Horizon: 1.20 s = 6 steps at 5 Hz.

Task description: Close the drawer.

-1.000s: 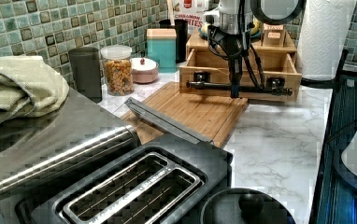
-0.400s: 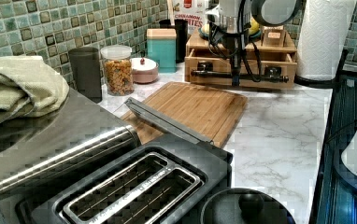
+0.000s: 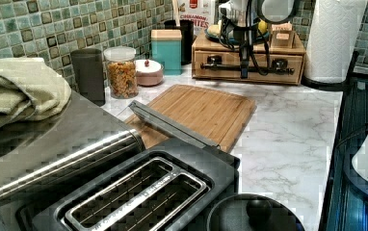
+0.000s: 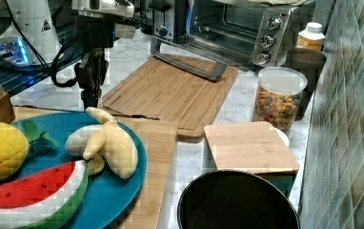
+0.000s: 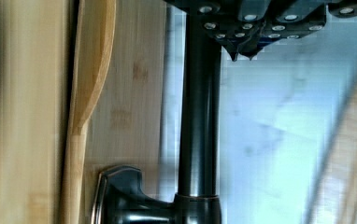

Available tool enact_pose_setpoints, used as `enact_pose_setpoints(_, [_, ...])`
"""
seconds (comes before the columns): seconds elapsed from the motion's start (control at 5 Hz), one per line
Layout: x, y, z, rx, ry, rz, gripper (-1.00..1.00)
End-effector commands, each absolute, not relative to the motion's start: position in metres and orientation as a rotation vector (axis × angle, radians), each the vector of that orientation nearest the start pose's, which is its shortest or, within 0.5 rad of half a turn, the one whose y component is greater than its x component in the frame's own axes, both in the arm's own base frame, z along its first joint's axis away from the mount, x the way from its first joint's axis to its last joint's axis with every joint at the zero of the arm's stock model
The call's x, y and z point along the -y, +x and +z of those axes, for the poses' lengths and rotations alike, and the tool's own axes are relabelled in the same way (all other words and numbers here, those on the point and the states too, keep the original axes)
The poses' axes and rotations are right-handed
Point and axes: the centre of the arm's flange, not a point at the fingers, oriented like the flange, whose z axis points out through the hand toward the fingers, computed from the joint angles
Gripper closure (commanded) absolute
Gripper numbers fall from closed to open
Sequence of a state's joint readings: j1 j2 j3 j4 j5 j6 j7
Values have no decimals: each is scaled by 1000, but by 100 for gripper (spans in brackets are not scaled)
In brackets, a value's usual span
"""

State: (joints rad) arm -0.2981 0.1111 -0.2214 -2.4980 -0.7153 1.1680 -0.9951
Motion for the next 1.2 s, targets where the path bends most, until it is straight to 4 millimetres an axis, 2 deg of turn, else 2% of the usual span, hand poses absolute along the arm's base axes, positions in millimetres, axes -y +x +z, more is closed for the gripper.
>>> enact_pose_setpoints(0.2, [370, 407, 297, 311, -3574, 8, 100])
enact_pose_setpoints(1.2, [370, 407, 297, 311, -3574, 9, 100])
